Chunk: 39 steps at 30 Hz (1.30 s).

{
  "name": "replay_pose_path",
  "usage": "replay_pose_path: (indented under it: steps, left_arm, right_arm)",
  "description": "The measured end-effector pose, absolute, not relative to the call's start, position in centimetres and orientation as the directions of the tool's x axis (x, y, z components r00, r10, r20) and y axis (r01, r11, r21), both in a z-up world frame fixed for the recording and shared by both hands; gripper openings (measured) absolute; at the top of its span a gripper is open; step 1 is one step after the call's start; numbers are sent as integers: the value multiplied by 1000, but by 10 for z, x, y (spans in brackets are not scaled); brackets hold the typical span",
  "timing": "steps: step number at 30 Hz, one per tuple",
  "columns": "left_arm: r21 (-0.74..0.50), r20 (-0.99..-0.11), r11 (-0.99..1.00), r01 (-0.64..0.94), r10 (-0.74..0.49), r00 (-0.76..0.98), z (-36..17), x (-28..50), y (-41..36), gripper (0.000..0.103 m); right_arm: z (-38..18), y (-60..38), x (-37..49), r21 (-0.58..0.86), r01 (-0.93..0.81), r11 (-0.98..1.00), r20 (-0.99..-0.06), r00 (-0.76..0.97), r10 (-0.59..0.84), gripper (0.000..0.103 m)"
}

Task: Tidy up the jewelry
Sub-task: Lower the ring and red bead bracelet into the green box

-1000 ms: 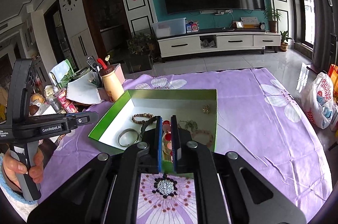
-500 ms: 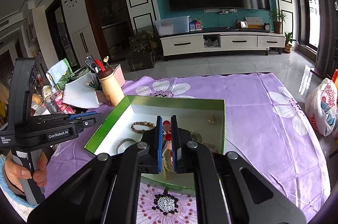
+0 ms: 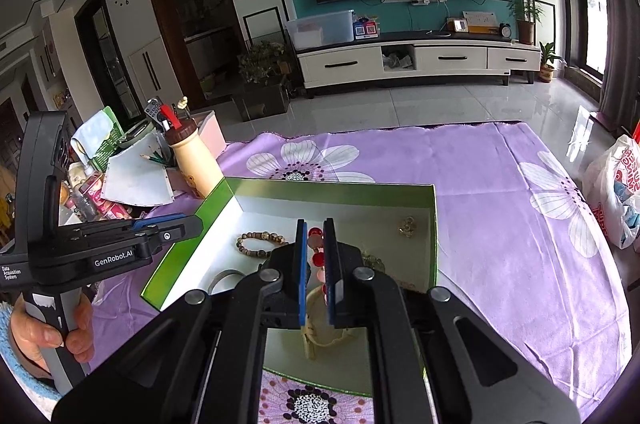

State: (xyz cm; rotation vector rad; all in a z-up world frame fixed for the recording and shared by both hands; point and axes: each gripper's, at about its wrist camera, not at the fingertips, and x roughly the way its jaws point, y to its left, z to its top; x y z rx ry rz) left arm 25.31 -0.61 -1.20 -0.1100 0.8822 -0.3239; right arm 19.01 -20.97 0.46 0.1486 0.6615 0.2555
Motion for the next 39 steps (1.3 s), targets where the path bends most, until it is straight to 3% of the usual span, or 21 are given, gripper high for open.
replay_pose_path:
  steps: [28, 39]
  left_arm:
    - [-204, -762, 951, 230, -302, 572, -23, 264, -9, 21]
    - [-272, -774, 936, 225, -351, 526, -30, 279, -7, 21]
  right_arm:
    - [7, -204, 206, 204, -191, 960, -596, 753, 277, 7]
    - [-8, -210, 229, 279, -177, 944, -630, 709, 318, 7]
